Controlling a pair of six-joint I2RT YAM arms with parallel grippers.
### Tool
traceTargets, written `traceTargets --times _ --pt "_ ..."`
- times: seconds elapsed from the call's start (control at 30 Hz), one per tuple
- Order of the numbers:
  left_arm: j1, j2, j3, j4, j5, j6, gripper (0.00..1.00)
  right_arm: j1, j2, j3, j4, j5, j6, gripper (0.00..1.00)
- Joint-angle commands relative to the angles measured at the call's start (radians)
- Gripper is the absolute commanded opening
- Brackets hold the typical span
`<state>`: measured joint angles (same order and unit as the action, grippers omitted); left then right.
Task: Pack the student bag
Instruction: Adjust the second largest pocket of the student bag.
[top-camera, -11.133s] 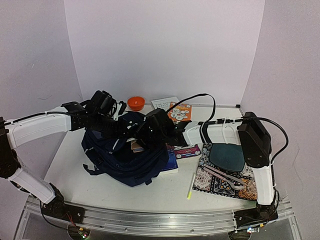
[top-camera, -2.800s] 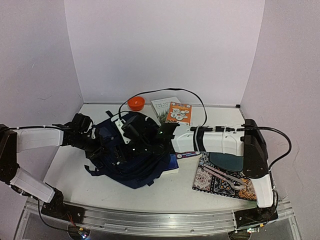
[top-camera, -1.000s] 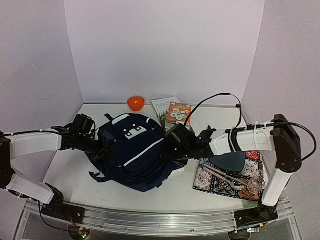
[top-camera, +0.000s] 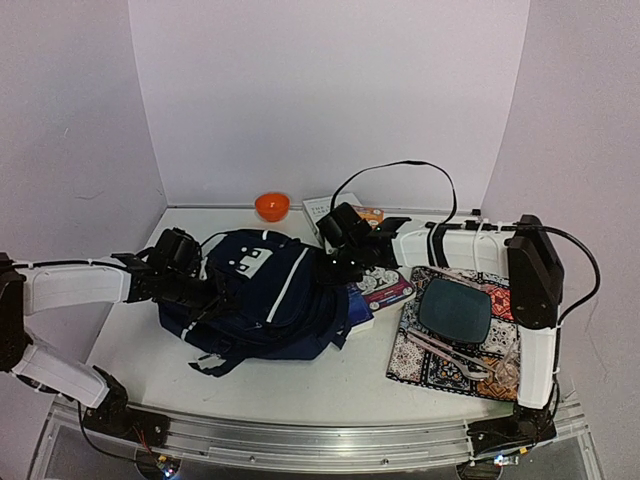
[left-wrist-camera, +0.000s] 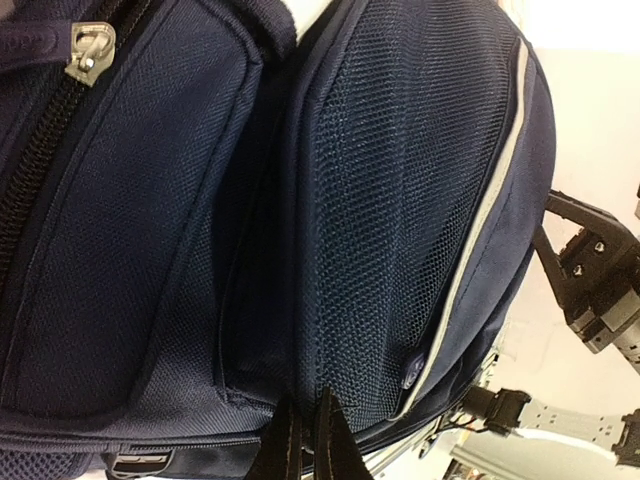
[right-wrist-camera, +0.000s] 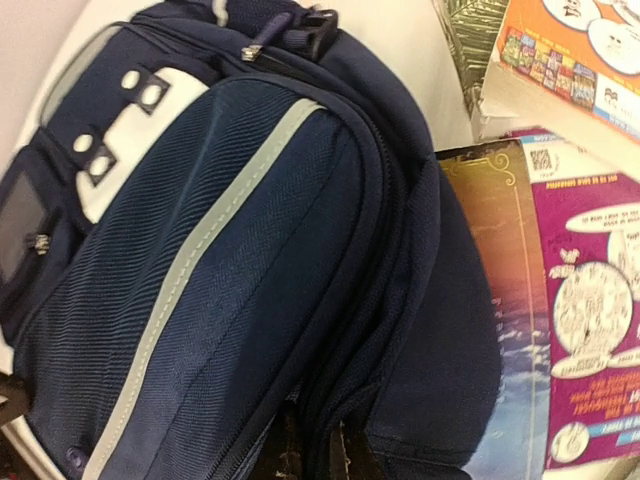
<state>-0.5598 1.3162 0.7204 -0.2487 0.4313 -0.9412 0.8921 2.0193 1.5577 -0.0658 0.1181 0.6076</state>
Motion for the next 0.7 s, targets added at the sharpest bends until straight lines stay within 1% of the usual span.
traceTargets --times 0.0,0.1,0.2,0.27,0.43,0.53,0.6,0.67 --pt "-0.061 0.047 0.085 0.186 0.107 -0.067 0.00 -0.007 -0.030 0.089 0.080 0.087 -0.065 0.22" --pt "-0.070 0.080 0.095 0.233 0.093 -0.106 0.00 0.001 -0.087 0.059 0.053 0.094 0.001 0.34" --pt "-0.074 0.103 0.096 0.279 0.076 -0.144 0.00 0.041 -0.147 -0.004 0.039 0.117 0.075 0.44" --pt "-0.076 0.114 0.093 0.306 0.069 -0.168 0.00 0.089 -0.173 -0.037 0.037 0.142 0.123 0.48" --pt "-0.080 0.124 0.090 0.337 0.043 -0.210 0.00 0.200 -0.242 -0.133 0.014 0.281 0.295 0.59" --pt "-0.080 0.116 0.084 0.341 0.031 -0.216 0.00 0.236 -0.276 -0.174 -0.019 0.384 0.363 0.68" --pt "-0.080 0.104 0.074 0.341 0.018 -0.219 0.00 0.238 -0.294 -0.187 -0.036 0.428 0.365 0.71" --pt "-0.080 0.093 0.061 0.342 0.009 -0.225 0.00 0.238 -0.318 -0.182 -0.054 0.444 0.351 0.70"
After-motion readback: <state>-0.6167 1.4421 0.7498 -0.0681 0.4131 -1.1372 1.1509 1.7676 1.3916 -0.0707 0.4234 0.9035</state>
